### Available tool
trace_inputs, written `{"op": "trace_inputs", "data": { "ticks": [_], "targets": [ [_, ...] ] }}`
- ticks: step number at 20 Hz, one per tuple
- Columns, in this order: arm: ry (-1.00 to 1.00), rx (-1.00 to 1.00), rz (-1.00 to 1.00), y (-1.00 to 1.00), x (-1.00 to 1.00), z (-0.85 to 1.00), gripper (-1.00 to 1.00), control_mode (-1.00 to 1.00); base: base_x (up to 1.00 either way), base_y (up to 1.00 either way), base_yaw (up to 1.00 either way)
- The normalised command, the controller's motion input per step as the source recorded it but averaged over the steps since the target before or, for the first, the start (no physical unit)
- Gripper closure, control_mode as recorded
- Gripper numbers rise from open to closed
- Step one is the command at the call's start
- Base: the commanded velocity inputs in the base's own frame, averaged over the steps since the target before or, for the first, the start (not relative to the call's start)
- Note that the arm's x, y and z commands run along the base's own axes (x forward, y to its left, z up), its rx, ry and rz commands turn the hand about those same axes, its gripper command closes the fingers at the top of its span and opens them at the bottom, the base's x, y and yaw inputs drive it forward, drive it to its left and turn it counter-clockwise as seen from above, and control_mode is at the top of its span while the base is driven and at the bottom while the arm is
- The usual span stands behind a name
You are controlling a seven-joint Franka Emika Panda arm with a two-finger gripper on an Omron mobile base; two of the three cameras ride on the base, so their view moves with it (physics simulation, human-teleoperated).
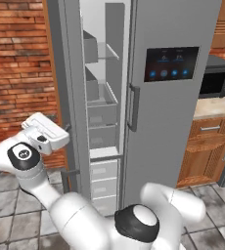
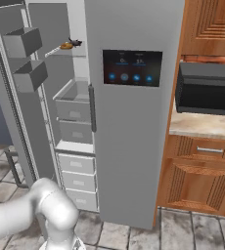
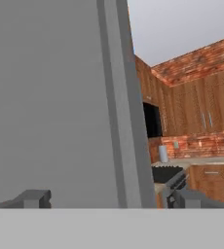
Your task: There's a fish in the fridge that needs to be moved to the freezer for freezing. Pick up the fish from the fridge, place it on any shelf in the freezer, and close the fridge and freezer doors when done.
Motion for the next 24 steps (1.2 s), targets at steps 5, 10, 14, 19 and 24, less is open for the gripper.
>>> {"op": "trace_inputs", "data": {
  "ticks": [5,10,14,19,24],
  "targets": [
    [0.02,0.00,-0.05,0.05,0.28,-0.39,-1.00,-1.00,0.00,0.00,0.00],
    [0.06,0.00,-0.03,0.00,0.46,-0.42,-1.00,-1.00,0.00,0.00,0.00],
    [0.08,0.00,-0.01,0.00,0.48,-0.40,-1.00,-1.00,0.00,0.00,0.00],
    [0.09,0.00,-0.01,0.00,0.58,-0.38,-1.00,-1.00,0.00,0.00,0.00],
    [0.09,0.00,-0.01,-0.10,0.39,-0.24,-1.00,-1.00,0.00,0.00,0.00]
  ]
}}
